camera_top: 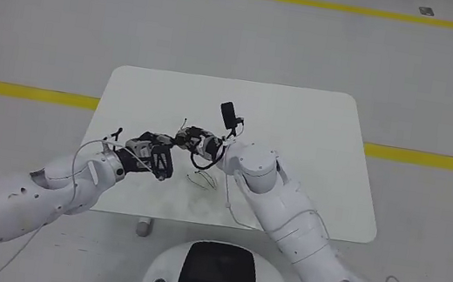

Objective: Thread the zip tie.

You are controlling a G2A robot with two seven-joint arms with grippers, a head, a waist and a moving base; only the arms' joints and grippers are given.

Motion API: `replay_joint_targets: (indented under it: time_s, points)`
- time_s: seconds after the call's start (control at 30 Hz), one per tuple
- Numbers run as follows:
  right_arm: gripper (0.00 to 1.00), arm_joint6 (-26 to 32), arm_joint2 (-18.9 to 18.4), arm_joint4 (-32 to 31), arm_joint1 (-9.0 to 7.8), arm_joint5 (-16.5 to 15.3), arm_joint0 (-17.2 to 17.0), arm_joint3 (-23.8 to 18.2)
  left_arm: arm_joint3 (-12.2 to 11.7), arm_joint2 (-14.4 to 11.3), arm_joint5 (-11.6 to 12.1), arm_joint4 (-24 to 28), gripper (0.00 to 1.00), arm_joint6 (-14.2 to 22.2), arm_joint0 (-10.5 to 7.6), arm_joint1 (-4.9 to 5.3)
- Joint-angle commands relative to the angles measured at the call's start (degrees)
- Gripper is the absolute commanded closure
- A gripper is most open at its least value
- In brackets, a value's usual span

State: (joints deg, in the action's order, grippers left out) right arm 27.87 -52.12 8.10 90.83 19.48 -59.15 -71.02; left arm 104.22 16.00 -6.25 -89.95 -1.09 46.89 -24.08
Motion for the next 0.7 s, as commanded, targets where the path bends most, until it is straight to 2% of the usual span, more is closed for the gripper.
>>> replay_joint_targets:
  time_s: [0.0, 0.17, 0.3, 0.43, 0.47, 0.57, 0.67]
  points:
    - [0.00, -0.2, -0.1, 0.0, -0.10, 0.0, -0.1, -0.3, -0.1, 0.1, -0.3, 0.0, 1.00, 0.1, 0.18, 0.08]
    - [0.00, -0.9, -0.6, -0.5, -0.53, 0.0, -0.8, -1.3, -0.1, 0.8, -0.8, 0.2, 1.00, 0.3, 1.08, 0.30]
    - [0.00, -1.9, -1.6, -1.4, -1.04, 0.0, -1.8, -2.7, -0.1, 1.8, -1.1, 2.5, 1.00, -0.6, 2.09, 0.48]
    - [0.00, -3.3, -3.3, -4.7, -1.90, -0.1, -3.1, -6.1, -0.6, 3.3, -1.1, 9.2, 1.00, -3.7, 3.30, 0.75]
    - [0.00, -3.3, -3.3, -4.7, -1.90, -0.1, -3.1, -6.1, -0.7, 3.9, -1.0, 12.7, 1.00, -5.3, 3.74, 0.86]
    - [0.00, -3.3, -3.3, -4.7, -1.90, -0.1, -3.1, -6.1, -1.8, 5.4, 0.8, 19.7, 1.00, -8.9, 4.71, 1.29]
    - [0.00, -3.3, -3.3, -4.7, -1.90, -0.1, -3.1, -6.1, -2.3, 6.5, 2.7, 24.2, 1.00, -11.2, 5.49, 1.69]
